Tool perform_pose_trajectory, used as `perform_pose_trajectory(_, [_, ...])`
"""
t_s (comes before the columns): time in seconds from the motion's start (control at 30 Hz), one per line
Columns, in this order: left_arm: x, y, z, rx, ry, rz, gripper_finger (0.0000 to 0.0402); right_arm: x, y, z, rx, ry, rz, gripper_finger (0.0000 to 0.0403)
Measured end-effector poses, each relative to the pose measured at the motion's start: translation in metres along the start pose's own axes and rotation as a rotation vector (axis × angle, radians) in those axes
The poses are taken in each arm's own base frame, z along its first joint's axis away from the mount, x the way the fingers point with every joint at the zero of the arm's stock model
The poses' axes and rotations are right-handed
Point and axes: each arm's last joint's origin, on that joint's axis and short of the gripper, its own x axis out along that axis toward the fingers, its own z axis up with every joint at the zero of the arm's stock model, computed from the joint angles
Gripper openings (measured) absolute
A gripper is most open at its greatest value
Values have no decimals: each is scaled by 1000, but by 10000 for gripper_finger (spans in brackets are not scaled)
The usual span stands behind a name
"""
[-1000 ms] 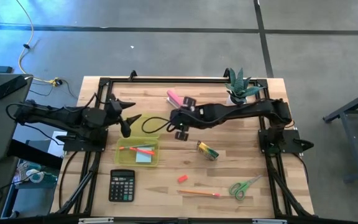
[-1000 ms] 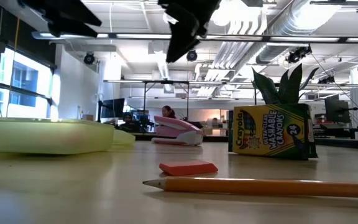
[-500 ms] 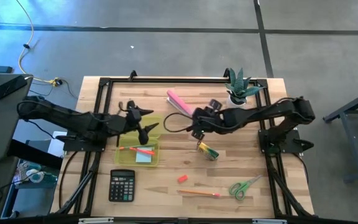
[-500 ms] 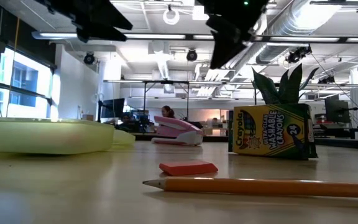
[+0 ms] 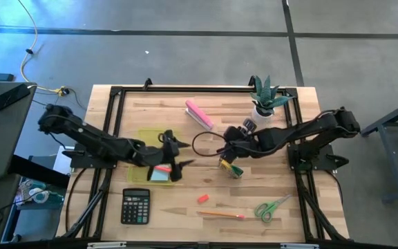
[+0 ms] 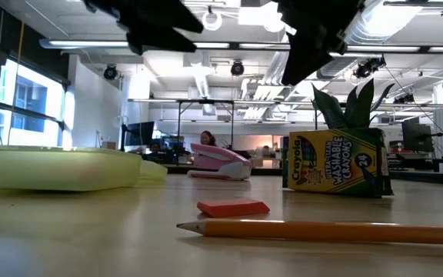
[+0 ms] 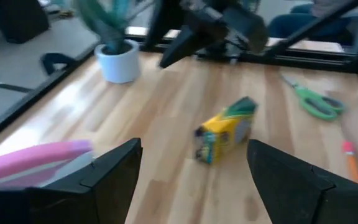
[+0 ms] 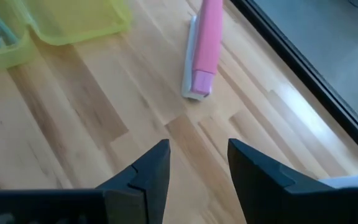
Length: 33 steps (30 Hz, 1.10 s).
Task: Pack school essentials
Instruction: Put the orange eraser into the yellow supply box
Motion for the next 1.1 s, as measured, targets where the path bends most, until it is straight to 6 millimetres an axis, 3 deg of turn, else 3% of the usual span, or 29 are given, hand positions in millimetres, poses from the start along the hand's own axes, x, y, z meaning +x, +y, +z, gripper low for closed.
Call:
perform_pose_trajectory(0.37, [27, -43, 3, -155, 238, -21, 282, -5, 4, -3, 30, -2, 13, 153])
perform_pose_trajectory(0.63, [52, -71, 2, -117, 448, -42, 282, -5, 3, -5, 53, 30, 25, 153])
perform_pose_trajectory(1.1, [74, -106, -36, -120, 546, -47, 282, -8, 5, -10, 66, 51, 26, 153])
